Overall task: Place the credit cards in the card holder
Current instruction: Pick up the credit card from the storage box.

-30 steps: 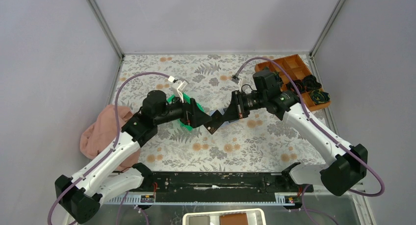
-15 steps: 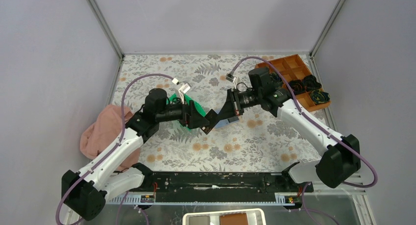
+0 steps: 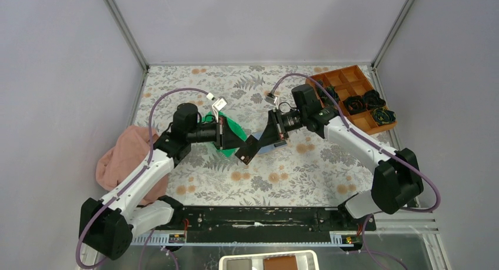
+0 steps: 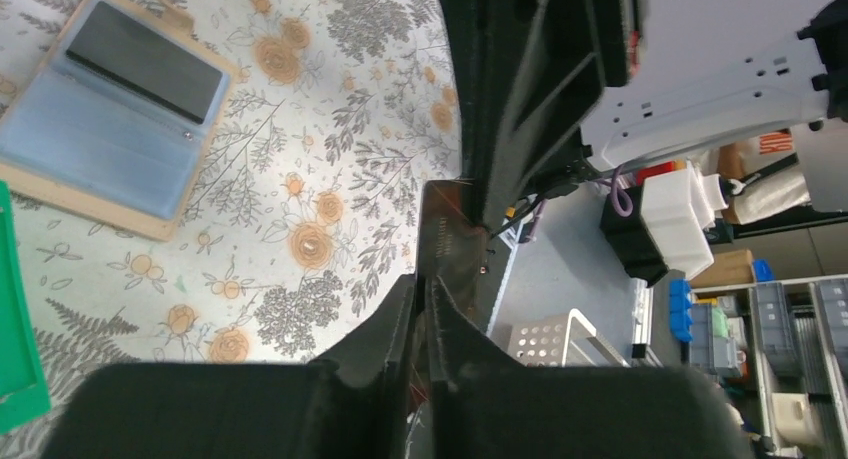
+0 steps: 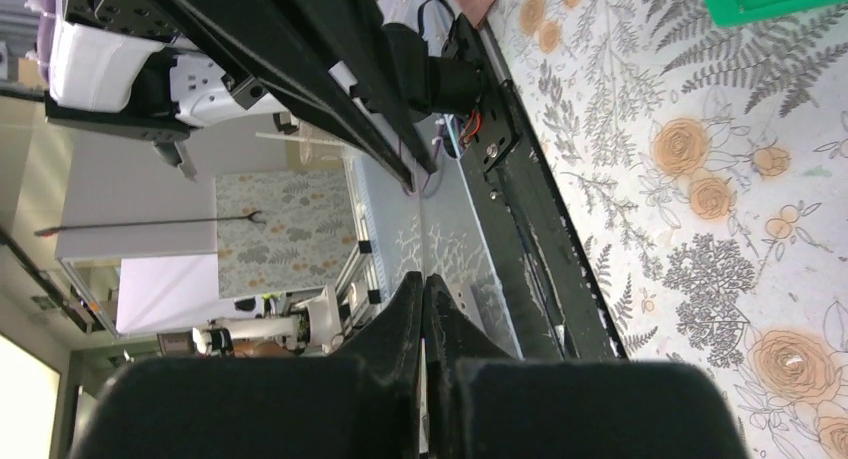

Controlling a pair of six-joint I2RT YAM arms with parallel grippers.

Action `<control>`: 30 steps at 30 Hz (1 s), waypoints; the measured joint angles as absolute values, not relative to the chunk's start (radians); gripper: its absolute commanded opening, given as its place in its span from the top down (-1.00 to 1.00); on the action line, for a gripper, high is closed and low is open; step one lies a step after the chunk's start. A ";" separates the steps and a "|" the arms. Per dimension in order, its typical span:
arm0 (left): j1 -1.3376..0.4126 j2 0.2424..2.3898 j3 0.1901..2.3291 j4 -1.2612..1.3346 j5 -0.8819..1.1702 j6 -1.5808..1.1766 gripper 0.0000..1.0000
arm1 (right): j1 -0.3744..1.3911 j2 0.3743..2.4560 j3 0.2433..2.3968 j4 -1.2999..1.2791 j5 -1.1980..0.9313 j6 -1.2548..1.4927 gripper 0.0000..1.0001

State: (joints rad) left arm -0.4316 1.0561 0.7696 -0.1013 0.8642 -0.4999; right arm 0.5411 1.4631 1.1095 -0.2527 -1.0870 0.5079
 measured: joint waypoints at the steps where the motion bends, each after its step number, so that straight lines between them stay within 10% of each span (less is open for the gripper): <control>1: -0.424 1.056 0.764 -0.096 0.875 -0.504 1.00 | 0.538 1.467 1.105 -0.249 -1.093 0.510 0.82; 16: -0.371 1.060 0.569 0.300 0.917 -0.779 1.00 | 0.471 1.480 1.084 -0.074 -1.094 0.596 0.19; 30: -0.370 0.948 0.438 0.522 0.577 -1.018 1.00 | 0.426 1.393 0.952 0.020 -0.958 0.618 0.16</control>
State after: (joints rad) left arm -0.3702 0.9478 0.4377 0.5224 0.5766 -1.0176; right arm 0.4263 1.3933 0.9516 0.0196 -0.9585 0.6182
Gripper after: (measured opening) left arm 0.010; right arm 0.420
